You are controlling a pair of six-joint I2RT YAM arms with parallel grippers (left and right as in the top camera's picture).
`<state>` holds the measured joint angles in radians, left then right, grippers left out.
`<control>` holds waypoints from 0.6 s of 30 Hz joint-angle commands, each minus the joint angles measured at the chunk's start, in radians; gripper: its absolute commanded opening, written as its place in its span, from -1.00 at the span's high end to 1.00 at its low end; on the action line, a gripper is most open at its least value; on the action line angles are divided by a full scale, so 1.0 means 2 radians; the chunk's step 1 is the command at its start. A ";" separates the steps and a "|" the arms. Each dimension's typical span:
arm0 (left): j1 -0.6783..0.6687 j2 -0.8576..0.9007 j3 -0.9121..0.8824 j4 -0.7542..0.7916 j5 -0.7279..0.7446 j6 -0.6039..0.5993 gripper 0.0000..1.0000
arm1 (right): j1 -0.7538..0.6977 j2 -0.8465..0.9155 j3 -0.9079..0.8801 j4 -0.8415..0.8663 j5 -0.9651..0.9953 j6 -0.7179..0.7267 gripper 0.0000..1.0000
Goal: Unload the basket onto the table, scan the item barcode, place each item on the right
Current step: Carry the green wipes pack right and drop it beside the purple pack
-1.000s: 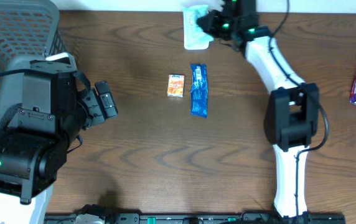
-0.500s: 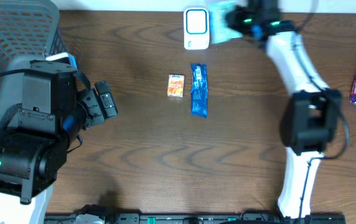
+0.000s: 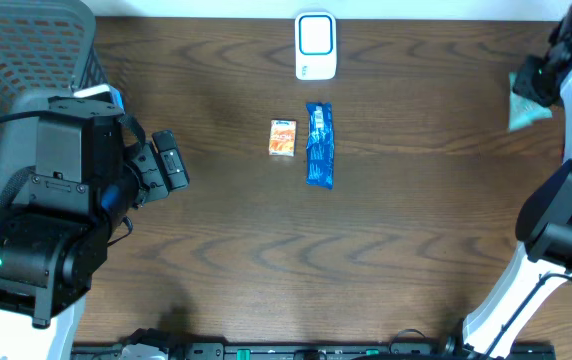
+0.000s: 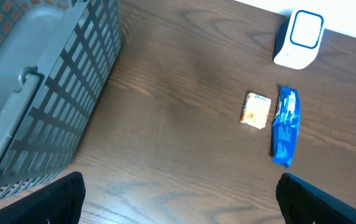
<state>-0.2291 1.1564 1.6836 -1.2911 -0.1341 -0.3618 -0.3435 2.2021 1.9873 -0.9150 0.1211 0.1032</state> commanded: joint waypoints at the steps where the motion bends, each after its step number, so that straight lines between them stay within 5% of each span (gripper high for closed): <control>1: 0.003 0.000 0.001 -0.002 -0.006 0.006 -0.95 | -0.025 0.023 -0.004 0.013 0.077 -0.026 0.52; 3: 0.003 0.000 0.001 -0.002 -0.006 0.006 -0.96 | -0.035 0.027 -0.004 0.017 0.113 -0.026 0.07; 6: 0.003 0.000 0.001 -0.002 -0.006 0.006 -0.96 | -0.043 0.026 -0.002 0.015 0.137 -0.027 -0.36; 13: 0.003 0.000 0.001 -0.002 -0.006 0.006 -0.96 | -0.021 -0.006 0.025 -0.021 0.114 -0.030 -0.68; 18: 0.003 0.000 0.001 -0.002 -0.006 0.006 -0.96 | 0.018 -0.069 0.037 -0.033 -0.118 -0.030 -0.86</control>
<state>-0.2291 1.1564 1.6836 -1.2915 -0.1345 -0.3618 -0.3641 2.2028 2.0129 -0.9707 0.2066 0.0441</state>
